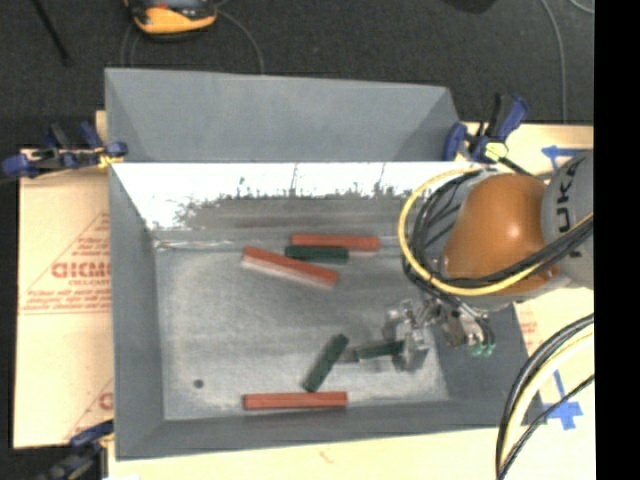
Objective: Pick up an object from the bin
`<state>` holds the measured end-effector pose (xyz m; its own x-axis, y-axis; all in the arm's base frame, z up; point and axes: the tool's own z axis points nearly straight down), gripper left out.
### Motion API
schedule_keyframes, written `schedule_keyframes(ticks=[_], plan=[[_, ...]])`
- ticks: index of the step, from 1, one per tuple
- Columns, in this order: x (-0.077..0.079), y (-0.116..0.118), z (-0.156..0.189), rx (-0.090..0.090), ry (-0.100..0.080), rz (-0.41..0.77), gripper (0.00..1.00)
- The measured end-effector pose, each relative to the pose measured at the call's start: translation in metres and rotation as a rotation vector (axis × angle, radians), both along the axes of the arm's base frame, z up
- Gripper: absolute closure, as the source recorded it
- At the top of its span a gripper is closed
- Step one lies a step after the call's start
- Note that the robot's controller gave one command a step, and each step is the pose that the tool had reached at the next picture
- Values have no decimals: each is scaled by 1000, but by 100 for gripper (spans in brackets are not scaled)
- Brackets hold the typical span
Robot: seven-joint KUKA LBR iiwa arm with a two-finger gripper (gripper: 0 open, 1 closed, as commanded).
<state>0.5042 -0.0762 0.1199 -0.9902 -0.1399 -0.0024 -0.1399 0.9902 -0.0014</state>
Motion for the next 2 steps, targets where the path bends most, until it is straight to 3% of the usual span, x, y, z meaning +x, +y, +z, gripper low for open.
schedule_keyframes(ticks=[1,2], plan=[[0,0,0,0,0,0,100],[-15,1,113,0,-1,0,100]])
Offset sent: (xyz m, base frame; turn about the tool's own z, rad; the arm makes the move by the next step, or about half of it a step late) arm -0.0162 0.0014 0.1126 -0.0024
